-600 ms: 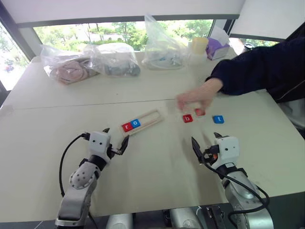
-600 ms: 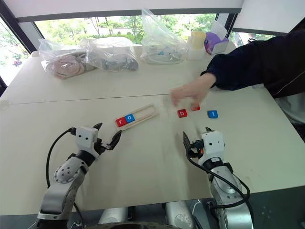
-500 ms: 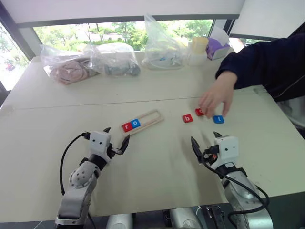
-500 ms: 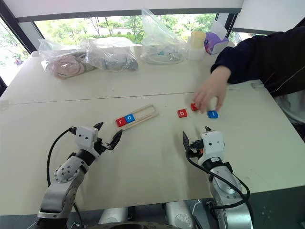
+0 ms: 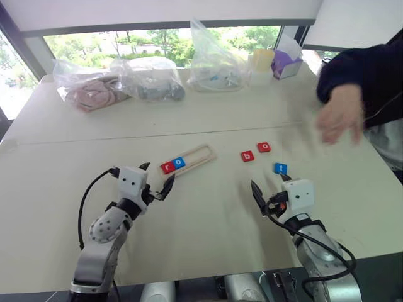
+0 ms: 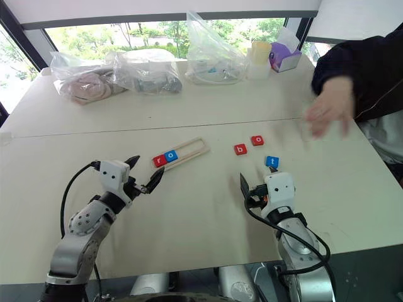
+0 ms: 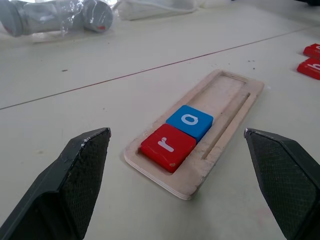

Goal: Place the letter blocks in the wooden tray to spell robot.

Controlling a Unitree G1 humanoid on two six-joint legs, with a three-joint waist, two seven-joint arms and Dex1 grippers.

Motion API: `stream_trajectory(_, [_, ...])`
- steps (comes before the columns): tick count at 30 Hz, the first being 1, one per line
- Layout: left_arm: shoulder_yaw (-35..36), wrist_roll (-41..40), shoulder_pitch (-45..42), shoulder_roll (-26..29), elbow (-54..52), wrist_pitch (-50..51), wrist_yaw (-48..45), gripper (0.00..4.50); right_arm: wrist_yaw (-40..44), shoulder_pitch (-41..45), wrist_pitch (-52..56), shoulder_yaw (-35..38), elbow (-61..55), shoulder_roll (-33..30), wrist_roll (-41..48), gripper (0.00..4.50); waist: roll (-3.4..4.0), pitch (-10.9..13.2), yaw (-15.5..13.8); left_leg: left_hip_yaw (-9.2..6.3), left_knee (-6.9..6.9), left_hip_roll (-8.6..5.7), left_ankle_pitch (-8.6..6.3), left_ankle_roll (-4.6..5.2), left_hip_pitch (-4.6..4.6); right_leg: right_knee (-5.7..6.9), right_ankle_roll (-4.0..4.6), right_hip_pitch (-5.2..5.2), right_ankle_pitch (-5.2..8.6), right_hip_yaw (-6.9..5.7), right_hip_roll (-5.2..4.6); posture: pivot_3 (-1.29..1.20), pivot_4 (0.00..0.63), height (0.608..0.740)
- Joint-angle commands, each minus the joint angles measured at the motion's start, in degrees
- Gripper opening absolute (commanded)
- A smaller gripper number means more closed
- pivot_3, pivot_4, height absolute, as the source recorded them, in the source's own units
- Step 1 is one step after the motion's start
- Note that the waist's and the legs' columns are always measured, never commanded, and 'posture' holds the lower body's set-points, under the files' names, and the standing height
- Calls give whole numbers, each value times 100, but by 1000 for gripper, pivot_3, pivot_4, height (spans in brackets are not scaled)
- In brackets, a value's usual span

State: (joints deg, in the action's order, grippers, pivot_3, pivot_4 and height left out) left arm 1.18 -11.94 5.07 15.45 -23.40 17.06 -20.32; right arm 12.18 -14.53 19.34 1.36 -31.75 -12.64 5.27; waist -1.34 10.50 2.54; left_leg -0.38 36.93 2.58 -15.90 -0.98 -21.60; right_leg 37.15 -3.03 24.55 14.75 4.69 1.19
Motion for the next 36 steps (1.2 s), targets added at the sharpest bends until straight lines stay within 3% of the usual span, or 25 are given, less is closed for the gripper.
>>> stream_trajectory(1, [-28,-37,8,-73,-189,-37,68,4500,59,36,-37,62,-121,-78,33,4455,0,0,0,0,0,0,0,0,0,0,0,0,0,0,0,0,150,740])
stream_trajectory(23, [90,-123,170,67,258,-575,-308,4500,303,124,12,21,-150,-228,53,4455,0,0,1,3,7,-1,0,0,4,3,1,-3,-1,1,0,0,150,740])
stream_trajectory(28, [228,-511,-442,725,611,-386,-1152,4500,887,358,393,46,-305,-649,457,4455,-2,1,-7,3,7,-2,0,0,7,5,1,-3,-1,-2,1,0,150,740])
stream_trajectory(36, [-96,-1064,-2272,2298,2322,-102,-3848,4500,2442,1043,1559,237,-791,-2144,1734,4455,-2,4,1,3,8,-9,1,1,6,7,2,-3,-2,-7,4,0,150,740])
